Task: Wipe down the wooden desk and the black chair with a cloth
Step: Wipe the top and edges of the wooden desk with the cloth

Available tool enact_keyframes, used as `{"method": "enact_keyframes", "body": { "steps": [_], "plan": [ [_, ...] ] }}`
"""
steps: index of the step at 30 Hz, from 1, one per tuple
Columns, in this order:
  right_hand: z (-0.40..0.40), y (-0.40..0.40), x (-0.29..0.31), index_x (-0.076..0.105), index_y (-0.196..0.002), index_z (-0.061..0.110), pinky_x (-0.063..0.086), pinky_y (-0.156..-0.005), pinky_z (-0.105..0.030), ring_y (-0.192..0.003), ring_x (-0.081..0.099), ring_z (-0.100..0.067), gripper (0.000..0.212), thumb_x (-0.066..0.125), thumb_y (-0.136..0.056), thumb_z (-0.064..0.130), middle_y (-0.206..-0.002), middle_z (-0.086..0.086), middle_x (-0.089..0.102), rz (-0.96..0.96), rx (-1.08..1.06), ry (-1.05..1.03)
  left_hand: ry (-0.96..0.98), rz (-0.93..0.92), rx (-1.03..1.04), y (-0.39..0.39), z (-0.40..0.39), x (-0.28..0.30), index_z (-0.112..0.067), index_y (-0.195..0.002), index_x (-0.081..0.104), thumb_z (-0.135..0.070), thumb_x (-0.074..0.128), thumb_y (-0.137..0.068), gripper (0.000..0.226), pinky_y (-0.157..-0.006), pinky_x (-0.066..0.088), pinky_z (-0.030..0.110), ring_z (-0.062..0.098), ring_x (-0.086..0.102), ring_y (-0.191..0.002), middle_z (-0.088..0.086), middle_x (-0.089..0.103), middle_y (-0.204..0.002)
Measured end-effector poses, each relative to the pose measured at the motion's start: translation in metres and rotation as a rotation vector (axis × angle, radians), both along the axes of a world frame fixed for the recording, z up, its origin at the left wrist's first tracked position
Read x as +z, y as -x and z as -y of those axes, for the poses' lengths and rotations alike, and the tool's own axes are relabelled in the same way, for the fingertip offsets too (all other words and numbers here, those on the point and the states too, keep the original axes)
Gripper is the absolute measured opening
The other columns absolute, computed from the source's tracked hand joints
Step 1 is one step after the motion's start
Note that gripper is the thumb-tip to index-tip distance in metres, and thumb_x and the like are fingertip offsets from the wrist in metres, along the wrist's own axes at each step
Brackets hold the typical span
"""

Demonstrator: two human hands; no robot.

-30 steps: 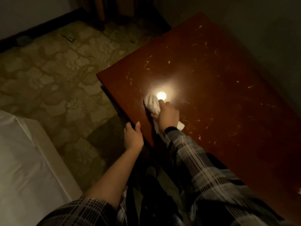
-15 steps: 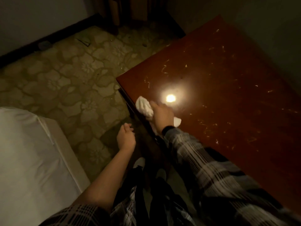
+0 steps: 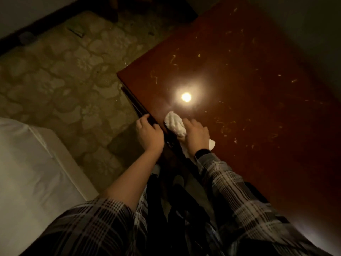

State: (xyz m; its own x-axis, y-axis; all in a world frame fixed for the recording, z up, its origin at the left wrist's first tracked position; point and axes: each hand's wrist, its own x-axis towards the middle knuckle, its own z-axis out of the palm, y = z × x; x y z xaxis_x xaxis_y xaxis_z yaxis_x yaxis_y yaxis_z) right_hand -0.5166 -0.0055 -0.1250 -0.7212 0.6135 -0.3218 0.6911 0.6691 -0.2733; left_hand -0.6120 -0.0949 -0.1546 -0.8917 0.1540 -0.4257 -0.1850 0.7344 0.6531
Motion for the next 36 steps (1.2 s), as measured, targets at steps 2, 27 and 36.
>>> {"method": "enact_keyframes", "body": {
  "steps": [2, 27, 36],
  "plan": [
    [-0.027, 0.015, -0.002, 0.05, -0.127, 0.019, 0.03, -0.081, -0.035, -0.108, 0.05, -0.029, 0.041, 0.057, -0.086, 0.015, -0.114, -0.008, 0.055, -0.039, -0.083, 0.016, 0.044, -0.12, -0.104, -0.011, -0.01, 0.006, -0.016, -0.138, 0.037, -0.012, 0.051, -0.09, 0.05, -0.107, 0.034, 0.042, 0.024, 0.036, -0.13, 0.004, 0.029, -0.147],
    [-0.077, -0.059, -0.001, 0.049, -0.128, 0.022, 0.031, -0.086, -0.038, -0.111, 0.049, -0.029, 0.049, 0.064, -0.082, 0.022, -0.117, -0.008, 0.053, -0.029, -0.445, 0.001, 0.371, -0.237, -0.73, -0.084, -0.081, -0.005, -0.016, -0.148, -0.015, -0.04, 0.034, -0.099, 0.074, -0.107, -0.02, 0.052, 0.028, -0.023, -0.141, 0.015, -0.025, -0.153],
    [-0.061, -0.094, -0.01, 0.048, -0.128, 0.02, 0.027, -0.077, -0.037, -0.104, 0.048, -0.029, 0.055, 0.071, -0.078, 0.025, -0.114, -0.007, 0.053, 0.071, -0.396, -0.058, 0.419, -0.244, -0.783, -0.086, -0.083, -0.006, -0.021, -0.143, -0.026, -0.042, 0.029, -0.1, 0.072, -0.105, -0.016, 0.06, 0.032, -0.024, -0.14, 0.013, -0.028, -0.152]
  ]
}}
